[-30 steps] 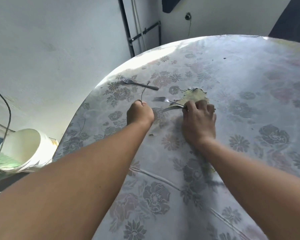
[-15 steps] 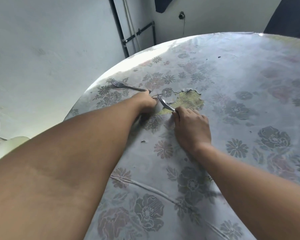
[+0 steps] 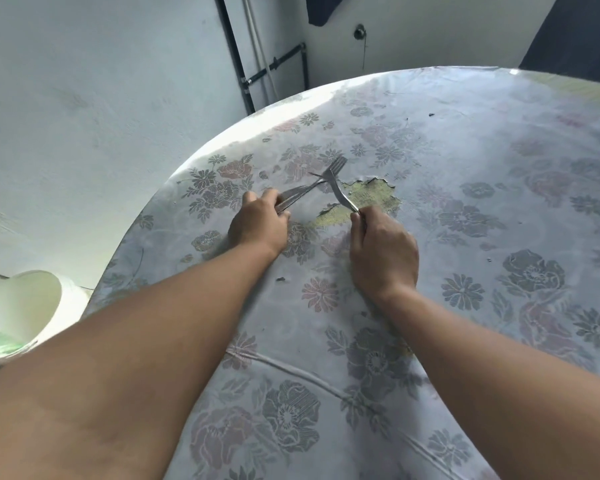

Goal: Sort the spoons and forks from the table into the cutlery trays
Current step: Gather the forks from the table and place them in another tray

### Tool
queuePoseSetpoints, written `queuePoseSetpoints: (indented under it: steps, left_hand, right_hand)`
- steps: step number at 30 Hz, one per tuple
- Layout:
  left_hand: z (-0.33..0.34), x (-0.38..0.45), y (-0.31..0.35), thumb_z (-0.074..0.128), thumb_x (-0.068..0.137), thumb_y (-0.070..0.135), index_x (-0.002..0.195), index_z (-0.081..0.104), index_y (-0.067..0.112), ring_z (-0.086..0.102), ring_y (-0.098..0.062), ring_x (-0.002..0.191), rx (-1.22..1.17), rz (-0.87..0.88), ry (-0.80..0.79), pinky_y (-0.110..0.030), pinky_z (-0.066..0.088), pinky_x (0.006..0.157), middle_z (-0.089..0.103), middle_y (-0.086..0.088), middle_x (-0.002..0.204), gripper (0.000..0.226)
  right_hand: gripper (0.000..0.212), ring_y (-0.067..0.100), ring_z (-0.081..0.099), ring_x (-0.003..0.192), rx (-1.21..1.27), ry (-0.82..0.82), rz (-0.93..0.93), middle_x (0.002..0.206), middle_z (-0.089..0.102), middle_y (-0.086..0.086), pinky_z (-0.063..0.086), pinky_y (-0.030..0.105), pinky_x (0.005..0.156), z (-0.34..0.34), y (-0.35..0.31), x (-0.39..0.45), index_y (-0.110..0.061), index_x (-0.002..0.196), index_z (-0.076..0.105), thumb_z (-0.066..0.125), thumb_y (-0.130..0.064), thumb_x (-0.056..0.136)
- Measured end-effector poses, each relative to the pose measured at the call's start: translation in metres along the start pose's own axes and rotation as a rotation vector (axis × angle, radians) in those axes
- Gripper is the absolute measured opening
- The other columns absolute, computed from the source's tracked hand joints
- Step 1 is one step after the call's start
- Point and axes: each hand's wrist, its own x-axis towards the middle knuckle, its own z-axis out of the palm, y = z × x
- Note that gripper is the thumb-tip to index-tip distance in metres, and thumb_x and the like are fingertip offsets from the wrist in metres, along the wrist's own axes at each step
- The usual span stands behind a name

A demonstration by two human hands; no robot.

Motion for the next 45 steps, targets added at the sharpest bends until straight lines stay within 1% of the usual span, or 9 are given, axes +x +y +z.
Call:
queuePoseSetpoints:
  steps: [7, 16, 19, 25, 32, 35, 38, 41, 45]
  left_hand:
    - [-0.007, -0.029, -0.003, 0.053, 0.103, 0.032, 0.106, 0.070, 0.019, 0.056, -0.027, 0.081, 0.149, 0.086, 0.011, -0.033, 0.040, 0.066, 0.060, -0.007, 0.108, 0.021]
    - [-0.028, -0.052, 0.004, 0.069, 0.088, 0.001, 0.076, 0.052, 0.008, 0.047, -0.017, 0.059, -0.010, -0.335, -0.096, -0.029, 0.039, 0.054, 0.053, -0.005, 0.073, 0.022]
    - [-0.037, -0.069, 0.005, 0.078, 0.087, 0.013, 0.081, 0.056, 0.008, 0.050, -0.013, 0.056, -0.094, -0.399, -0.222, -0.025, 0.033, 0.043, 0.057, -0.003, 0.073, 0.023]
    - [-0.033, -0.126, -0.002, 0.062, 0.090, 0.033, 0.106, 0.065, 0.008, 0.063, -0.028, 0.089, -0.183, -0.343, -0.414, -0.031, 0.040, 0.063, 0.067, -0.012, 0.098, 0.030]
    - [-0.047, -0.208, 0.025, 0.036, 0.102, 0.007, 0.107, 0.042, 0.011, 0.039, -0.015, 0.041, -0.929, -0.518, -0.389, -0.025, 0.029, 0.045, 0.078, -0.014, 0.086, 0.009]
    - [-0.062, -0.244, 0.034, 0.033, 0.101, -0.003, 0.106, 0.042, 0.010, 0.071, -0.026, 0.066, -1.167, -0.544, -0.464, -0.024, 0.042, 0.046, 0.078, -0.017, 0.100, 0.017]
    - [-0.073, -0.281, 0.046, 0.030, 0.101, -0.007, 0.106, 0.044, 0.007, 0.073, -0.038, 0.100, -1.387, -0.630, -0.452, -0.030, 0.054, 0.063, 0.073, -0.025, 0.110, 0.020]
    - [-0.083, -0.317, 0.061, 0.031, 0.100, -0.003, 0.100, 0.053, 0.003, 0.069, -0.022, 0.068, -1.420, -0.670, -0.389, -0.034, 0.057, 0.065, 0.068, -0.015, 0.089, 0.023]
    - [-0.096, -0.360, 0.072, 0.037, 0.100, 0.011, 0.081, 0.046, 0.017, 0.024, -0.009, 0.039, -1.498, -0.723, -0.308, -0.023, 0.029, 0.046, 0.040, 0.001, 0.061, 0.022]
  right_hand:
    - [0.030, 0.023, 0.061, 0.093, -0.004, -0.053, -0.018, 0.103, 0.069, -0.003, 0.038, 0.039, 0.085, 0.000, 0.002, -0.003, -0.025, 0.116, 0.061, 0.034, -0.038, 0.110]
    - [0.030, 0.024, 0.063, 0.093, 0.014, -0.107, -0.019, 0.104, 0.069, -0.002, 0.037, 0.041, 0.091, -0.011, -0.004, -0.041, -0.026, 0.118, 0.060, 0.033, -0.038, 0.110]
    - [0.028, 0.024, 0.060, 0.093, 0.017, -0.125, 0.008, 0.100, 0.066, -0.003, 0.036, 0.041, 0.090, -0.014, -0.012, -0.058, -0.026, 0.114, 0.060, 0.034, -0.038, 0.109]
    - [0.021, 0.018, 0.050, 0.084, 0.065, -0.219, 0.068, 0.092, 0.055, -0.008, 0.027, 0.037, 0.084, -0.036, -0.026, -0.096, -0.025, 0.105, 0.055, 0.038, -0.036, 0.108]
    - [0.031, 0.021, 0.049, 0.079, 0.400, -0.393, 0.359, 0.103, 0.060, 0.012, 0.031, 0.038, 0.072, -0.079, -0.041, -0.119, -0.009, 0.112, 0.054, 0.030, -0.028, 0.111]
    - [0.031, 0.024, 0.053, 0.088, 0.549, -0.447, 0.449, 0.107, 0.060, 0.012, 0.043, 0.040, 0.077, -0.107, -0.041, -0.133, -0.006, 0.119, 0.054, 0.032, -0.026, 0.111]
    - [0.026, 0.021, 0.057, 0.080, 0.698, -0.489, 0.521, 0.104, 0.062, 0.014, 0.051, 0.039, 0.069, -0.136, -0.040, -0.156, -0.010, 0.112, 0.053, 0.035, -0.028, 0.109]
    - [0.020, 0.023, 0.057, 0.071, 0.804, -0.527, 0.572, 0.094, 0.059, 0.014, 0.055, 0.043, 0.068, -0.166, -0.036, -0.181, -0.010, 0.109, 0.052, 0.038, -0.024, 0.108]
    - [0.020, 0.020, 0.051, 0.063, 0.780, -0.541, 0.548, 0.084, 0.054, 0.008, 0.038, 0.024, 0.041, -0.207, -0.024, -0.218, -0.008, 0.112, 0.053, 0.039, -0.022, 0.109]
